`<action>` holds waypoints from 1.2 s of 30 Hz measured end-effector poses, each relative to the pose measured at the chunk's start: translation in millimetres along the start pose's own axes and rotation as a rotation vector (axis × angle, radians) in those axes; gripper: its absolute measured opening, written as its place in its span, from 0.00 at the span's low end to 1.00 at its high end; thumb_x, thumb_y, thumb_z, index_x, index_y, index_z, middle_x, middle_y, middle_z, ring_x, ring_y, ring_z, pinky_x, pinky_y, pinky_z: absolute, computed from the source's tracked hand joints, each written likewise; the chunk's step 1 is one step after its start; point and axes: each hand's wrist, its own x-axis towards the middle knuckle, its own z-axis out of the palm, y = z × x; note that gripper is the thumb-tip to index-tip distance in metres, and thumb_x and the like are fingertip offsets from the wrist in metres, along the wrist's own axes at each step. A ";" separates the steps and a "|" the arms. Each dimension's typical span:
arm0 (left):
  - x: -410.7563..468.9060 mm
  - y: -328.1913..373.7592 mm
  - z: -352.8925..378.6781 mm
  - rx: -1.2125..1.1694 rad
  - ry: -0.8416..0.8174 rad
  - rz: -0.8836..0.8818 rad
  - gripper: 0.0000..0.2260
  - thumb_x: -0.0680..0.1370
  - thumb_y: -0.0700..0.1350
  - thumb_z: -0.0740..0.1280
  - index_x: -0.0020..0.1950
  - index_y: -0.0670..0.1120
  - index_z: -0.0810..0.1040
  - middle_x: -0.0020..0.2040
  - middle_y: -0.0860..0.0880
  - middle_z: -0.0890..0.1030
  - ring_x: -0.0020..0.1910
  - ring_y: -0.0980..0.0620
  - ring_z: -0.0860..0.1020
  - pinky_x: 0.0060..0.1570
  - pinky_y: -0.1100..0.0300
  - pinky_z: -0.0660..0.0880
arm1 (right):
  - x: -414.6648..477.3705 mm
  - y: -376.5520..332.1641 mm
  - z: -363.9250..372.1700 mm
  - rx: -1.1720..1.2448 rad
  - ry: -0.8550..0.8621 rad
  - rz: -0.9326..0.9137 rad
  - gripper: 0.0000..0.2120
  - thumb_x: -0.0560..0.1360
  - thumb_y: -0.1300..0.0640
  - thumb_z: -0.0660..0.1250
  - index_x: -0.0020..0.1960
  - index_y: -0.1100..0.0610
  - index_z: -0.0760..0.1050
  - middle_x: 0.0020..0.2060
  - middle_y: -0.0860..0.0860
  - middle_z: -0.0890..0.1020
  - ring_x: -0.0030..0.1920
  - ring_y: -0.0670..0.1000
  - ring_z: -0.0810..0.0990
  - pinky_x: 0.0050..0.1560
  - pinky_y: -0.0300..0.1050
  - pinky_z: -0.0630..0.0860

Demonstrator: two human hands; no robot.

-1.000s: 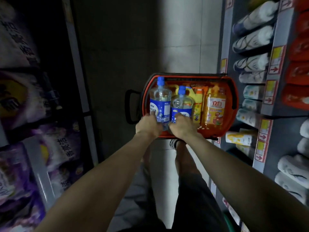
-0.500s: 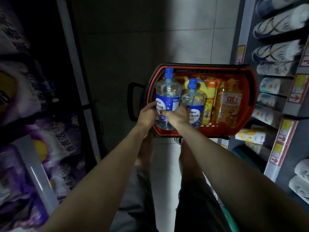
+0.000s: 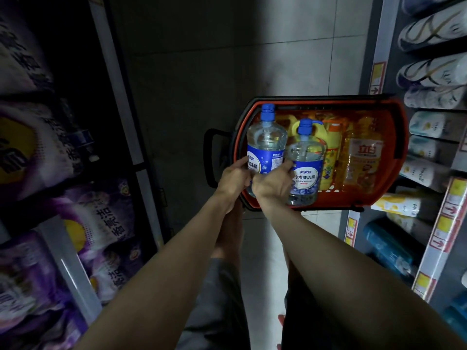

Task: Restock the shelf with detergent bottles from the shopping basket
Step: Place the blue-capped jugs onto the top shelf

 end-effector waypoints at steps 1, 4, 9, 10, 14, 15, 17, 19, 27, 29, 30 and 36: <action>2.5 -0.8 -0.6 0.010 0.003 0.000 0.28 0.66 0.34 0.59 0.62 0.52 0.81 0.26 0.55 0.77 0.34 0.53 0.71 0.41 0.58 0.68 | -1.5 -0.7 1.9 -0.029 0.008 -0.002 0.43 0.70 0.49 0.81 0.76 0.57 0.60 0.65 0.61 0.78 0.62 0.64 0.81 0.61 0.59 0.79; 6.4 -3.7 -0.5 0.001 0.006 0.013 0.28 0.73 0.28 0.56 0.68 0.50 0.77 0.25 0.56 0.77 0.34 0.54 0.70 0.40 0.60 0.68 | 1.2 -2.0 1.5 -0.133 0.008 -0.006 0.43 0.71 0.46 0.79 0.75 0.57 0.60 0.65 0.59 0.77 0.63 0.64 0.80 0.60 0.60 0.78; 16.8 -11.8 -3.3 0.003 0.016 0.038 0.34 0.62 0.39 0.61 0.68 0.48 0.80 0.32 0.54 0.82 0.34 0.56 0.76 0.41 0.62 0.73 | 9.3 -2.1 -7.7 -0.112 -0.028 0.033 0.45 0.66 0.43 0.83 0.73 0.55 0.65 0.66 0.58 0.75 0.62 0.63 0.81 0.60 0.58 0.79; 17.9 -14.0 -3.9 0.000 0.025 0.038 0.32 0.64 0.39 0.62 0.69 0.47 0.79 0.36 0.52 0.84 0.35 0.57 0.79 0.43 0.63 0.75 | 9.8 0.0 -9.1 -0.100 -0.034 0.025 0.46 0.64 0.42 0.84 0.73 0.54 0.65 0.65 0.58 0.76 0.61 0.62 0.81 0.59 0.57 0.79; 17.6 -17.1 0.9 -0.035 0.094 0.040 0.18 0.79 0.35 0.63 0.68 0.43 0.78 0.48 0.46 0.85 0.41 0.53 0.82 0.32 0.65 0.78 | 11.7 8.4 -18.7 -0.044 -0.076 -0.021 0.46 0.61 0.40 0.85 0.71 0.54 0.67 0.61 0.55 0.80 0.59 0.59 0.82 0.56 0.53 0.78; 19.7 -18.8 2.6 -0.044 0.111 0.035 0.16 0.80 0.37 0.63 0.67 0.43 0.77 0.50 0.45 0.85 0.43 0.51 0.82 0.31 0.64 0.78 | 12.4 10.6 -21.3 -0.016 -0.103 -0.021 0.46 0.60 0.40 0.85 0.69 0.54 0.69 0.59 0.54 0.81 0.57 0.58 0.83 0.56 0.52 0.79; 23.3 -21.4 7.2 -0.084 0.130 0.035 0.18 0.79 0.43 0.65 0.69 0.44 0.77 0.54 0.44 0.86 0.47 0.48 0.84 0.39 0.58 0.81 | 13.8 15.6 -27.1 0.072 -0.183 -0.016 0.44 0.55 0.40 0.86 0.64 0.53 0.72 0.54 0.52 0.84 0.52 0.56 0.84 0.56 0.52 0.82; 23.9 -23.9 10.8 -0.108 0.150 0.042 0.17 0.80 0.46 0.66 0.68 0.47 0.77 0.55 0.44 0.86 0.51 0.46 0.85 0.53 0.49 0.82 | 17.6 24.7 -34.3 0.146 -0.280 -0.018 0.40 0.51 0.39 0.86 0.58 0.52 0.79 0.46 0.49 0.87 0.45 0.53 0.87 0.51 0.51 0.84; 2.6 -31.0 8.0 -0.146 -0.090 -0.033 0.26 0.80 0.57 0.69 0.70 0.40 0.79 0.63 0.36 0.84 0.59 0.37 0.84 0.64 0.41 0.79 | 18.7 67.7 -81.1 0.339 -0.717 -0.115 0.22 0.68 0.55 0.85 0.60 0.56 0.85 0.50 0.53 0.90 0.52 0.55 0.89 0.63 0.60 0.83; -5.7 -32.4 9.7 -0.131 -0.146 -0.014 0.25 0.79 0.55 0.71 0.70 0.40 0.79 0.63 0.37 0.84 0.62 0.37 0.84 0.63 0.42 0.80 | 15.0 73.6 -92.6 0.365 -0.775 -0.153 0.22 0.71 0.57 0.83 0.63 0.57 0.84 0.53 0.54 0.89 0.55 0.56 0.89 0.64 0.61 0.82; -10.6 -33.2 12.6 -0.127 -0.150 0.007 0.27 0.78 0.55 0.74 0.71 0.40 0.79 0.63 0.37 0.84 0.63 0.36 0.83 0.63 0.42 0.81 | 13.0 75.4 -99.2 0.377 -0.793 -0.175 0.21 0.72 0.58 0.82 0.63 0.57 0.83 0.54 0.54 0.89 0.56 0.56 0.88 0.64 0.61 0.82; -49.3 -25.5 42.2 -0.158 -0.109 0.162 0.26 0.76 0.50 0.78 0.69 0.40 0.78 0.59 0.36 0.86 0.59 0.34 0.84 0.57 0.42 0.83 | -4.2 71.5 -147.5 0.352 -0.793 -0.303 0.20 0.72 0.57 0.82 0.63 0.56 0.83 0.53 0.54 0.89 0.56 0.55 0.88 0.63 0.58 0.83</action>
